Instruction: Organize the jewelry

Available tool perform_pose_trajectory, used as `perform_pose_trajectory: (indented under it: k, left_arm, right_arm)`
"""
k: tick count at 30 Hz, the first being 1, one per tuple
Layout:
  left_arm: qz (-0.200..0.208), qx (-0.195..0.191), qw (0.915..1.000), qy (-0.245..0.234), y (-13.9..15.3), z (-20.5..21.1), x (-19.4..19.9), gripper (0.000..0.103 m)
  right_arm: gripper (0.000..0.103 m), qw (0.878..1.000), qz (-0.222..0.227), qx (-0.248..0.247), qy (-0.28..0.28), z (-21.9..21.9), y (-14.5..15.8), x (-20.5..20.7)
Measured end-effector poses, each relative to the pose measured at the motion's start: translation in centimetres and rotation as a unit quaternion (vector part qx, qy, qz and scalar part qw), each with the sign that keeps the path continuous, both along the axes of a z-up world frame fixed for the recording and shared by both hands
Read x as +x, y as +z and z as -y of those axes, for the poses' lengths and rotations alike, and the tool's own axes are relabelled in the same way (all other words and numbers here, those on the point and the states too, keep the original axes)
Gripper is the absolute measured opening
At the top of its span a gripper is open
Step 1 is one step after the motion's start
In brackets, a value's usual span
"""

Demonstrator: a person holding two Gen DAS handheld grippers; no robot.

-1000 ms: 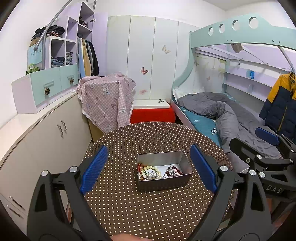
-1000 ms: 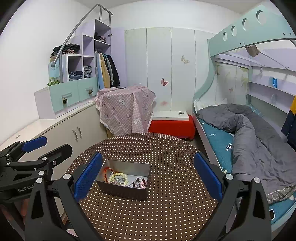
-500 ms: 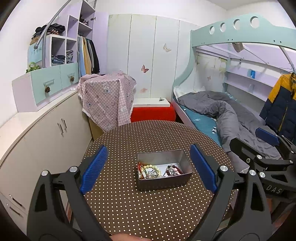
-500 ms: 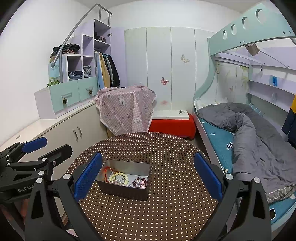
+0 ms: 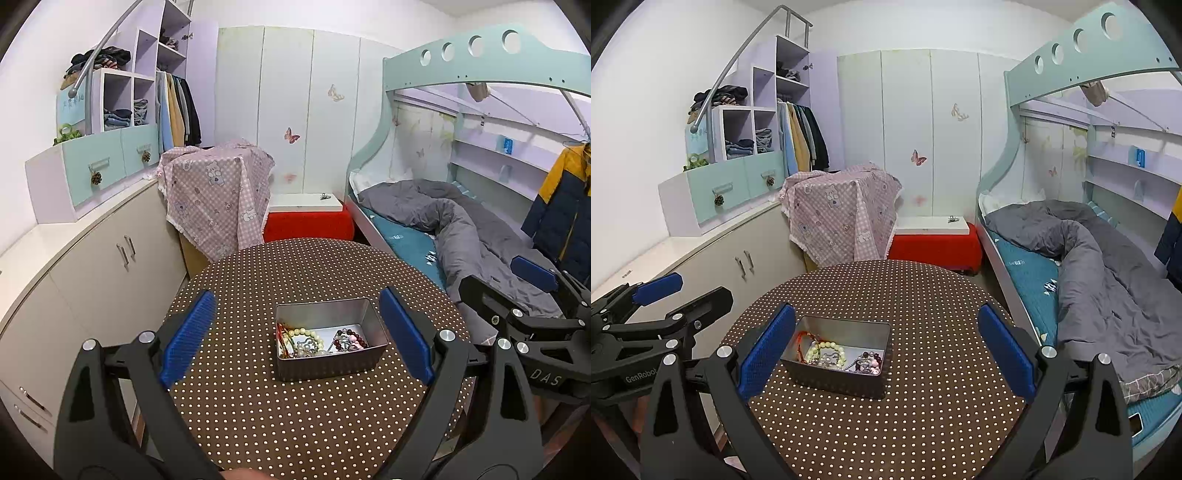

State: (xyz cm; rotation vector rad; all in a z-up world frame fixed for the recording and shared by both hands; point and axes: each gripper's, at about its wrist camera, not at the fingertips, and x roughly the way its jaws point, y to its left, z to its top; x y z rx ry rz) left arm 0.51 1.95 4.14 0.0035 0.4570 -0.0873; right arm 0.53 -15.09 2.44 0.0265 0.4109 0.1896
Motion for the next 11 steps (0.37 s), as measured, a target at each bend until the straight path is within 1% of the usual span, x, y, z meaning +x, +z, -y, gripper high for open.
perform_pose_trajectory:
  k: [11]
  left_arm:
    - [-0.002, 0.000, 1.0000, 0.003, 0.03, 0.28, 0.38, 0.089]
  right_arm:
    - [0.095, 1.000, -0.003, 0.002, -0.001, 0.05, -0.02, 0.17]
